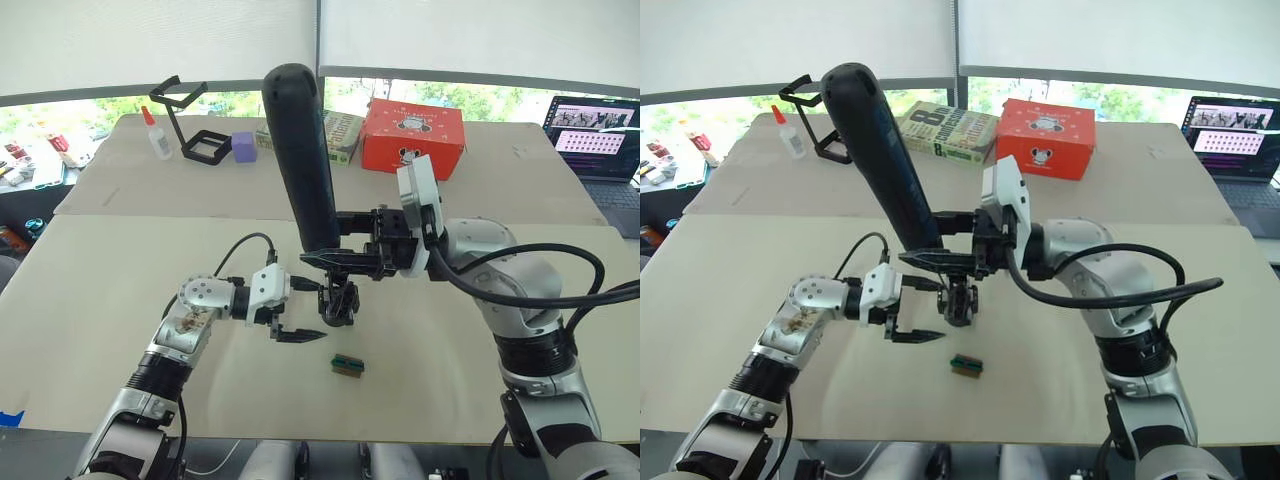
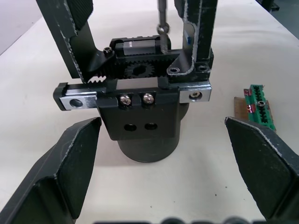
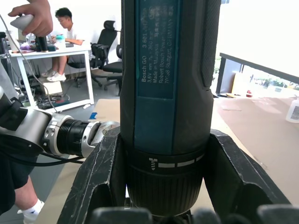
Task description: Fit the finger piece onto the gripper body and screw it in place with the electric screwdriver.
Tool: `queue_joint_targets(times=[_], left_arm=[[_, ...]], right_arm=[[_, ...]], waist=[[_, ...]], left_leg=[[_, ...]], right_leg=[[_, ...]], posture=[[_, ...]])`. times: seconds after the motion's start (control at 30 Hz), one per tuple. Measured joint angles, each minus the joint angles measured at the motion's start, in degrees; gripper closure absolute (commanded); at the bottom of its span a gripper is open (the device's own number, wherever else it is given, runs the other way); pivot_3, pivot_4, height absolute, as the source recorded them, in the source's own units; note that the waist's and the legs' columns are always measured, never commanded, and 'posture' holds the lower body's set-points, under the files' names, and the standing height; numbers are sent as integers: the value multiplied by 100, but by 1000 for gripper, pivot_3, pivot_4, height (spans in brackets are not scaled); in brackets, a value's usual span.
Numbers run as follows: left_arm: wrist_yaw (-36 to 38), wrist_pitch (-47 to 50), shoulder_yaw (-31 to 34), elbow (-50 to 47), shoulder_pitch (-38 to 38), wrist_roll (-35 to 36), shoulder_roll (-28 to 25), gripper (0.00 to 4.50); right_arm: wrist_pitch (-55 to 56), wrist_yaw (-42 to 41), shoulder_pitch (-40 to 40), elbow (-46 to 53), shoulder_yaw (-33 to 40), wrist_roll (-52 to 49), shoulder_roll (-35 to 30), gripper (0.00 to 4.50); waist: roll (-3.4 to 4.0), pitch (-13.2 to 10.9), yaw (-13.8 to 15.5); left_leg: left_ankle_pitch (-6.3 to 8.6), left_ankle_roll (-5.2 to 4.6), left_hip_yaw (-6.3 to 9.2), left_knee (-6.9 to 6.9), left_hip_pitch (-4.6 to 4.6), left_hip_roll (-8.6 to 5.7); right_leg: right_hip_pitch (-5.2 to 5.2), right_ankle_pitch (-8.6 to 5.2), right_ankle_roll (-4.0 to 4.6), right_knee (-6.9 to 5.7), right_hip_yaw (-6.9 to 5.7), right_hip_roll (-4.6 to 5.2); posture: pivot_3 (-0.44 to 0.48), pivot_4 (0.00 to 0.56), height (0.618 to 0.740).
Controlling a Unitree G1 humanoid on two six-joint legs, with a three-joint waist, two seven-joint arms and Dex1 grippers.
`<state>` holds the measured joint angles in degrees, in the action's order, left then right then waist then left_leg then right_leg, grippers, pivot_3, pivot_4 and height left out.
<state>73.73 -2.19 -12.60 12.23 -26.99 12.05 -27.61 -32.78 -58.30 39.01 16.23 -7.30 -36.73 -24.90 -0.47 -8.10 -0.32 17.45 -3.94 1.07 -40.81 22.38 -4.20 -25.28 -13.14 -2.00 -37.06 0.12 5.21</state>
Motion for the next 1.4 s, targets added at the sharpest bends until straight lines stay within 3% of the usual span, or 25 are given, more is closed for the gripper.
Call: queue_joint_targets(times=[1.4], left_arm=[[-4, 109, 0, 0, -18, -74, 12, 0]], right_arm=[[251, -79, -151, -91, -66, 193, 82, 2589]], waist=[[0, 0, -3]], left_leg=[[0, 0, 1, 0, 0, 0]], right_leg=[[1, 0, 0, 0, -1, 0]], posture=[[0, 150, 740]])
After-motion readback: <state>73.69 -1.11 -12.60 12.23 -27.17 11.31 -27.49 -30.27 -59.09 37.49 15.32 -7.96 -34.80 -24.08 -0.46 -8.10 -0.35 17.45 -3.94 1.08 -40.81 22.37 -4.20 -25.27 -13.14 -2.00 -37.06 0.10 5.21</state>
